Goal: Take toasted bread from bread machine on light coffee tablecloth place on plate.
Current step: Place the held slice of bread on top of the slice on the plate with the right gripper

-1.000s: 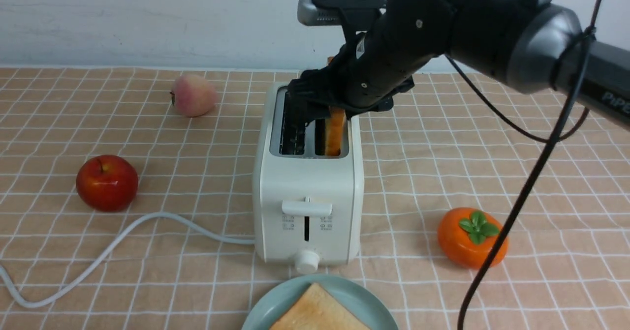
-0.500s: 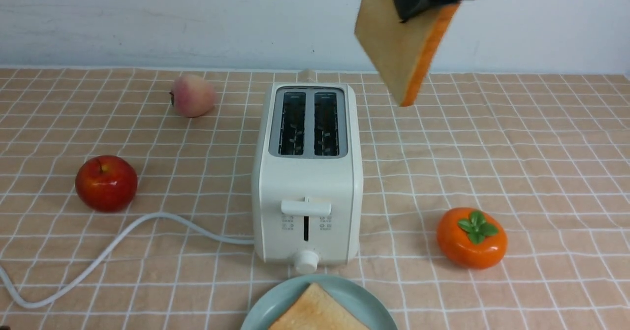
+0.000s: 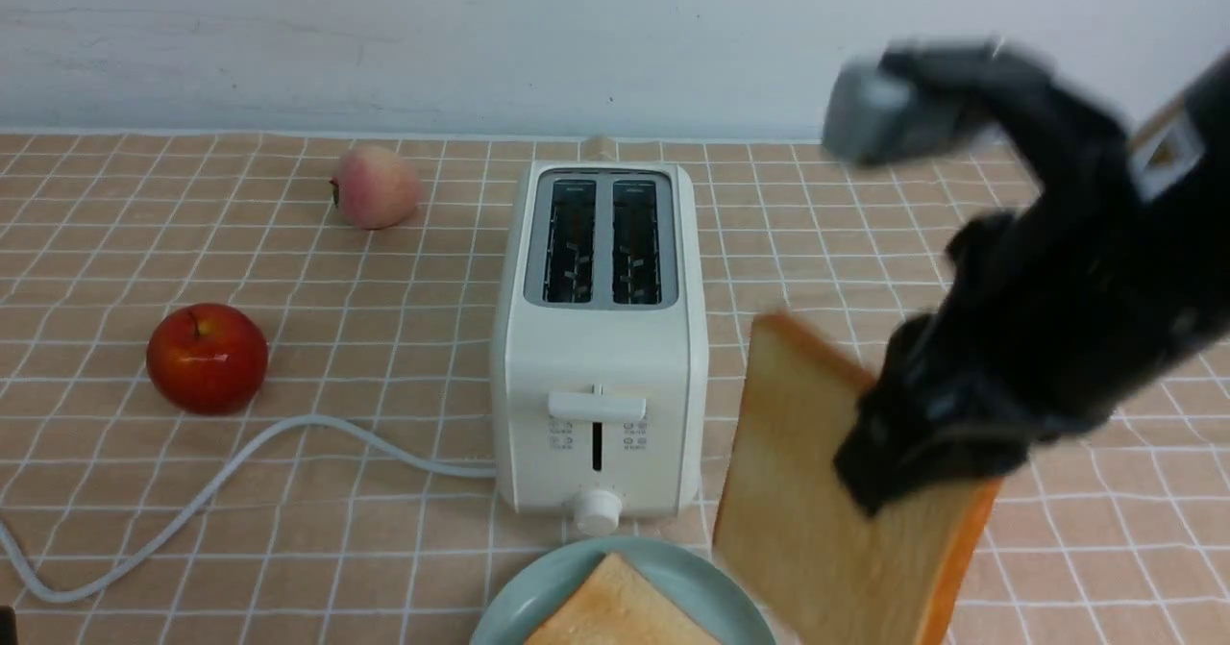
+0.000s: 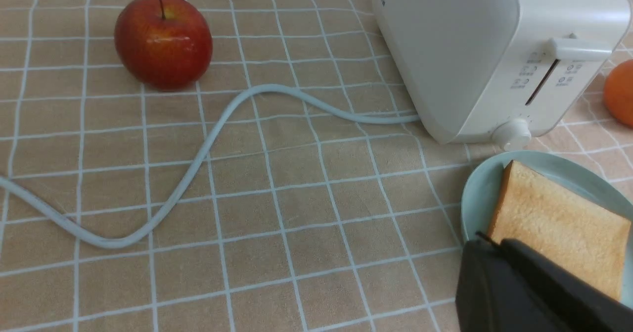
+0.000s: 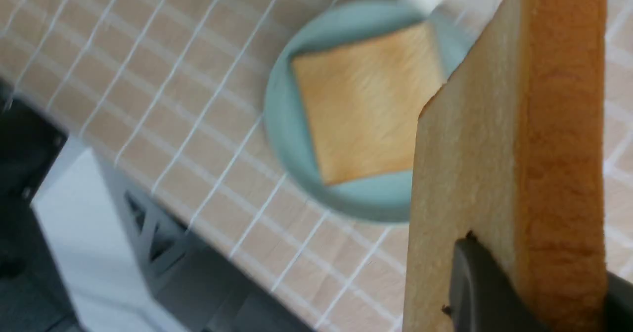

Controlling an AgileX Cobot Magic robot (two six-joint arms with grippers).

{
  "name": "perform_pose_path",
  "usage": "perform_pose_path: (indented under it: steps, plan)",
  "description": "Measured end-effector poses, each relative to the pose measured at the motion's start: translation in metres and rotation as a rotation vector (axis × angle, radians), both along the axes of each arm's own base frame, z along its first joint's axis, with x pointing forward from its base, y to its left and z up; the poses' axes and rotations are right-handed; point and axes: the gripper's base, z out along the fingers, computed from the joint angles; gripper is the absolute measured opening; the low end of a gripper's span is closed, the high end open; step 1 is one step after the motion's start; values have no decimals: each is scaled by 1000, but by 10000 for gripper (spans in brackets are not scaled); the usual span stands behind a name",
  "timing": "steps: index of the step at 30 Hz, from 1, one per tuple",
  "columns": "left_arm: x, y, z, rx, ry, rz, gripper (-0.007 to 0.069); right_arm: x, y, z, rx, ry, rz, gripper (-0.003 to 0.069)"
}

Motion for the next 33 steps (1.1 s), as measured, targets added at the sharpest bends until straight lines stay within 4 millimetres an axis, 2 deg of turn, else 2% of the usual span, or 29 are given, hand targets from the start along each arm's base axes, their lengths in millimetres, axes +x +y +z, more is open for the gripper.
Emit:
perform_pose_path:
  steps: [1,2,4,5,9,10,13,14,15,18,20,21,22,23,24,27,30,33]
  plan:
    - [0,0,0,0,1,0,-14,1,9,-28,43,76,28,110]
    - [0,0,0,0,1,0,-14,3,15,-45,88,106,44,110]
    - [0,0,0,0,1,0,-14,8,24,-65,151,137,36,110]
    - [0,0,0,0,1,0,-14,8,26,-66,168,140,40,110]
    - [0,0,0,0,1,0,-14,25,45,-92,288,151,19,110]
    - [0,0,0,0,1,0,-14,26,45,-93,290,152,18,110]
    - [0,0,0,-4,6,-1,-14,39,55,-117,296,212,-25,110]
    - [0,0,-1,-4,9,-2,-14,39,55,-119,296,217,-27,110]
    - [-1,0,-1,-6,12,-2,-14,43,58,-131,279,248,-41,113]
    - [-1,-1,-1,-8,19,-3,-14,48,61,-150,248,296,-63,182]
    - [-1,-1,-1,-8,23,-3,-14,49,61,-153,229,309,-76,260]
    - [-1,-1,-2,-11,27,-4,-14,49,60,-154,216,316,-86,323]
    - [-1,-1,-2,-12,29,-5,-14,49,59,-155,211,317,-89,344]
    - [-1,-1,-2,-14,32,-5,-14,49,59,-154,191,316,-87,409]
    - [-2,-1,-2,-15,33,-5,-14,50,58,-154,184,310,-84,420]
    - [-2,-1,-3,-12,42,-4,-14,52,54,-142,104,250,-13,594]
    - [-2,-1,-4,-8,50,-3,-14,54,49,-123,27,180,69,648]
    - [-2,-1,-4,-8,50,-3,-14,60,41,-93,-73,72,84,636]
